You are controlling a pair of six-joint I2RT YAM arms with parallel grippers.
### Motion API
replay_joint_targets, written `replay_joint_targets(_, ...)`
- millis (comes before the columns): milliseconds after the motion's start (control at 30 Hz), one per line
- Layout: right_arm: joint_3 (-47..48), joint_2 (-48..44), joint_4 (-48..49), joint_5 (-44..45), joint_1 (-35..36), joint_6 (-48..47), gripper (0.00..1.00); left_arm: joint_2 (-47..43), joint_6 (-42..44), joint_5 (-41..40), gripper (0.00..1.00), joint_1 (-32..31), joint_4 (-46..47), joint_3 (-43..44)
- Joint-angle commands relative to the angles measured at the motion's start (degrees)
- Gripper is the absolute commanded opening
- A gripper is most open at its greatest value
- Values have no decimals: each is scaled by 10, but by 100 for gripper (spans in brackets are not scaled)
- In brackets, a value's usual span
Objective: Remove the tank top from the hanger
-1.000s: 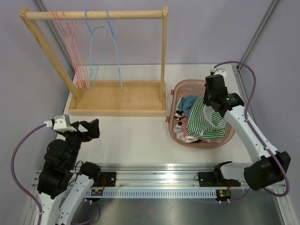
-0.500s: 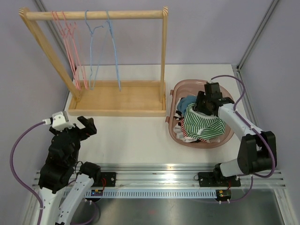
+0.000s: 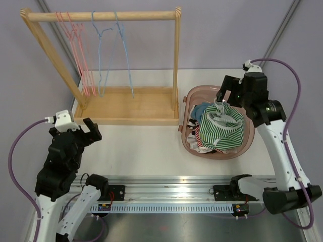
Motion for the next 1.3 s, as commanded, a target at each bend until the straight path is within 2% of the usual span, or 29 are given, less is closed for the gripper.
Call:
replay_joint_targets(0,29,-68,-64,14,0,-28,99,40,33,32,99,2,-27,57)
replay_joint_targets(133,54,-134,-108,-4,0,-42,99,65,31,29,99,3,-69,115)
replay_joint_targets(333,81,-209,-226,45,0,-80,100,65,34,-8,99,2,-132,157)
replay_joint_targets(533,23,-313,-218,45,4,-68,99,17,36,15,99,-1,-151,149)
replay_joint_targets(833,-62,-394,-204,41,4,-63,99,-32,30,29,99,-5,-155,107)
replay_joint_targets(1267,-86,-400,-191,39,3,-66,99,-52,24,55,99,-5,-144,96)
